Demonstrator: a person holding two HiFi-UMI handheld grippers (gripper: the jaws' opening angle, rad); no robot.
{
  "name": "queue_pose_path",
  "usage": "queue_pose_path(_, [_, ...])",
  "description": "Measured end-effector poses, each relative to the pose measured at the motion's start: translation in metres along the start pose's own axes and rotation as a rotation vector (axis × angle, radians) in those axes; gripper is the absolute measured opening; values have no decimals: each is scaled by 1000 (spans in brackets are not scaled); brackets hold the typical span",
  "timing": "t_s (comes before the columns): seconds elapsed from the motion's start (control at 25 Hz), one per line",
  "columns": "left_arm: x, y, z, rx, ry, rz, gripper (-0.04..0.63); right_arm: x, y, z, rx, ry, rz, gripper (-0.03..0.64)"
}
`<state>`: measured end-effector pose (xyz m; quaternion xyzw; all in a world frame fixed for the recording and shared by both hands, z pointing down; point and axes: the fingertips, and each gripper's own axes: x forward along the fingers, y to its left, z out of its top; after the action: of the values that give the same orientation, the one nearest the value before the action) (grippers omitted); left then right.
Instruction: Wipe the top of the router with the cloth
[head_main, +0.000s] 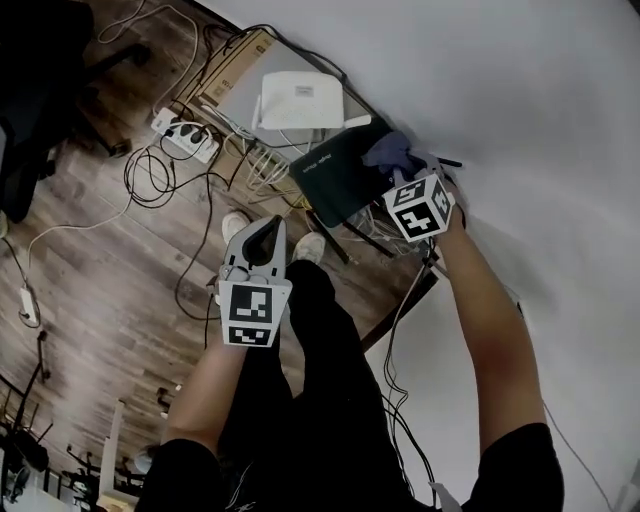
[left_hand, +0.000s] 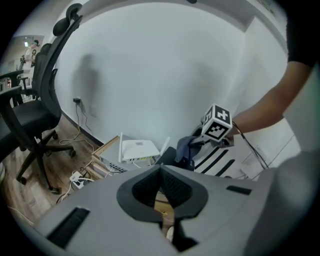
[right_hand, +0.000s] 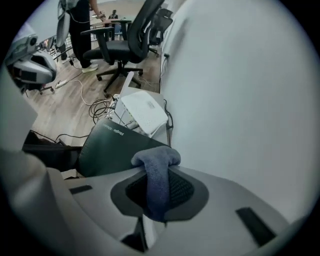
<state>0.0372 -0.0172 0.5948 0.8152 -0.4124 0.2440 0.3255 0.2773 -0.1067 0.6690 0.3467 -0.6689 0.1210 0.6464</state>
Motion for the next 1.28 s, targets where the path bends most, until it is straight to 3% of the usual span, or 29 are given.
queue_pose_path(0.56, [10,36,-24,-1,45,-8,-2,76,-10,-18,-16,197,-12,35])
queue_pose_path(0.88, [16,34,-20,17,46,-39,-2,99,-11,-11,-80,204,-50,35])
queue_pose_path(1.08, [17,28,-24,34,68,-56,-2,100,-13,-1,-48,179,-51,35])
queue_pose_path(1.28, [21,22,-28,48,80,-70,-2,99,-3,11,-122,139,-39,35])
